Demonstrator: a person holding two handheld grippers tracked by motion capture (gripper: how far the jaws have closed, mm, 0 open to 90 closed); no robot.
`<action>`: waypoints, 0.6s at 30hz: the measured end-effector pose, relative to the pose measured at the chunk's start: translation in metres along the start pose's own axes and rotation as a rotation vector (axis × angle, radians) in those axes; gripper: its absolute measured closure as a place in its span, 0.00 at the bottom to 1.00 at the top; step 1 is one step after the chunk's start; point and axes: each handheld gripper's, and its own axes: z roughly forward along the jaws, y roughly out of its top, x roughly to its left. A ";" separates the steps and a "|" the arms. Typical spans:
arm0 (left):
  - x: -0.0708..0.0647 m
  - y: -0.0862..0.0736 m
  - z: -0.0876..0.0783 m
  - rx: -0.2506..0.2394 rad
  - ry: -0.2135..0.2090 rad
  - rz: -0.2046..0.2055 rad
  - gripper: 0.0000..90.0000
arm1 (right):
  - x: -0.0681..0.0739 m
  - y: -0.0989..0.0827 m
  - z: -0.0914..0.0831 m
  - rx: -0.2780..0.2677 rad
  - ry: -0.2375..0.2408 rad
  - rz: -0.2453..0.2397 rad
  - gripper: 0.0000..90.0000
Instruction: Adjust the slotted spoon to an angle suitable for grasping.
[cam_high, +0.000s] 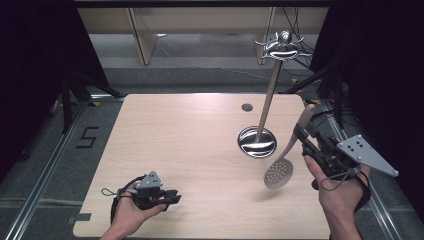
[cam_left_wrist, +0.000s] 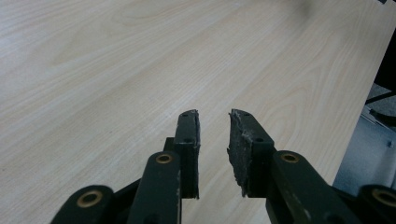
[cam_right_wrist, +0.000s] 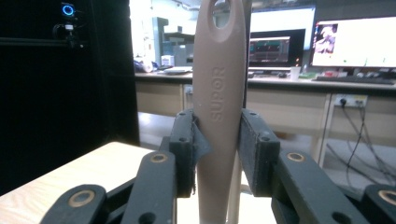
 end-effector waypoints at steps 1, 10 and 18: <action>0.000 0.000 0.000 -0.003 0.000 0.000 0.80 | 0.000 0.002 0.000 -0.006 -0.003 0.002 0.77; 0.001 0.004 0.000 -0.004 0.022 0.005 0.80 | -0.002 0.013 0.001 -0.046 -0.041 -0.017 0.77; 0.001 0.004 -0.003 -0.020 0.020 0.015 0.80 | 0.000 0.022 0.004 -0.069 -0.070 -0.063 0.77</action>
